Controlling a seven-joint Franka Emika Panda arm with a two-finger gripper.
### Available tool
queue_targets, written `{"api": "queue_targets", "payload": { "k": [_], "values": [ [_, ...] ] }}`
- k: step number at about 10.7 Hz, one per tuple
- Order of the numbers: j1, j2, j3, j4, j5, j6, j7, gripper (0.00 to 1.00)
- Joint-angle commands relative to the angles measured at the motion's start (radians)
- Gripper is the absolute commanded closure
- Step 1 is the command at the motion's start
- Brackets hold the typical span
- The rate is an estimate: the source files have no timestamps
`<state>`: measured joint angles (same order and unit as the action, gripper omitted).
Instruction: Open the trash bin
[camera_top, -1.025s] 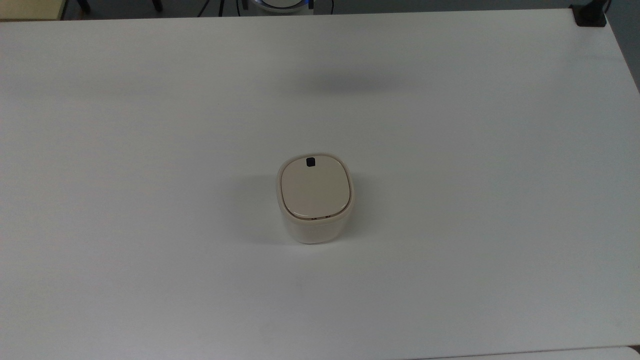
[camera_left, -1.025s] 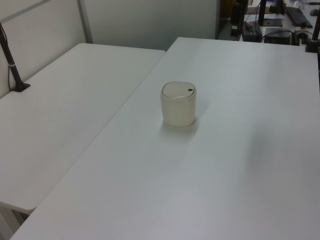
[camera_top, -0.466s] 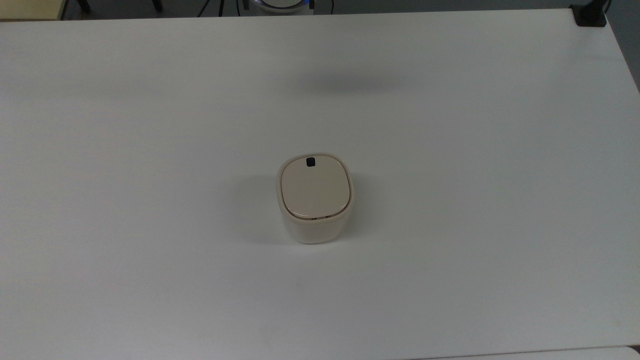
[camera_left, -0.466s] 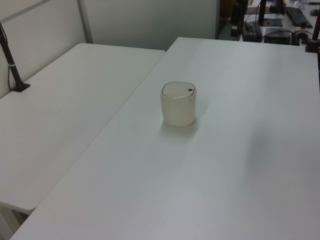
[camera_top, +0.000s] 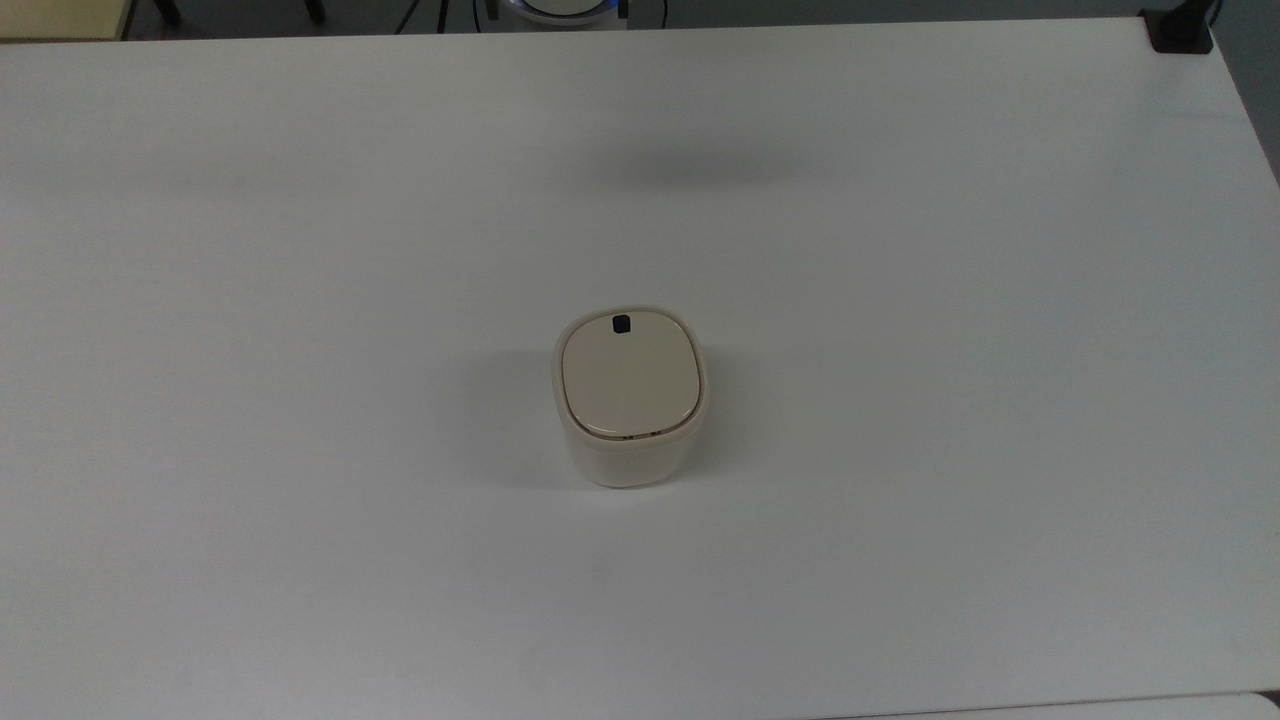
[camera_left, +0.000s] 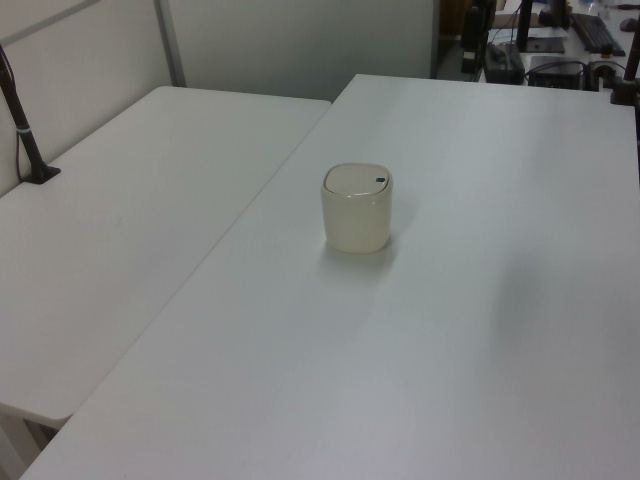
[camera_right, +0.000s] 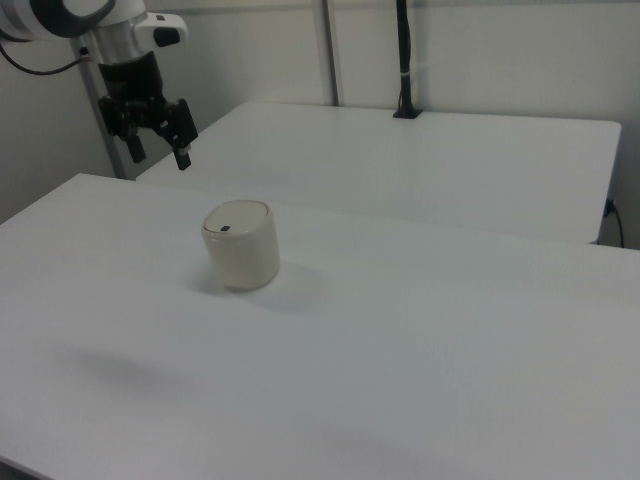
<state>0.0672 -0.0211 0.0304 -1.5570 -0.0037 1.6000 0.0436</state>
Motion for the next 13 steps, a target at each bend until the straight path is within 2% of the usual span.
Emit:
{"api": "queue_targets", "payload": {
  "k": [1, 3, 4, 5, 7, 8, 9, 13],
  "values": [
    [0.003, -0.005, 0.003, -0.032, 0.008, 0.027, 0.01, 0.22],
    [0.019, 0.024, 0.006, -0.031, 0.007, 0.098, 0.03, 0.43],
    [0.022, 0.048, 0.006, -0.031, 0.005, 0.174, 0.079, 0.59],
    [0.026, 0.071, 0.008, -0.032, -0.007, 0.249, 0.151, 0.62],
    [0.034, 0.108, 0.006, -0.032, -0.012, 0.325, 0.216, 0.89],
    [0.036, 0.13, 0.006, -0.032, -0.012, 0.351, 0.223, 0.95],
    [0.036, 0.154, 0.006, -0.032, -0.012, 0.368, 0.242, 0.97],
    [0.059, 0.26, -0.001, -0.057, -0.024, 0.532, 0.344, 0.97]
  ]
}}
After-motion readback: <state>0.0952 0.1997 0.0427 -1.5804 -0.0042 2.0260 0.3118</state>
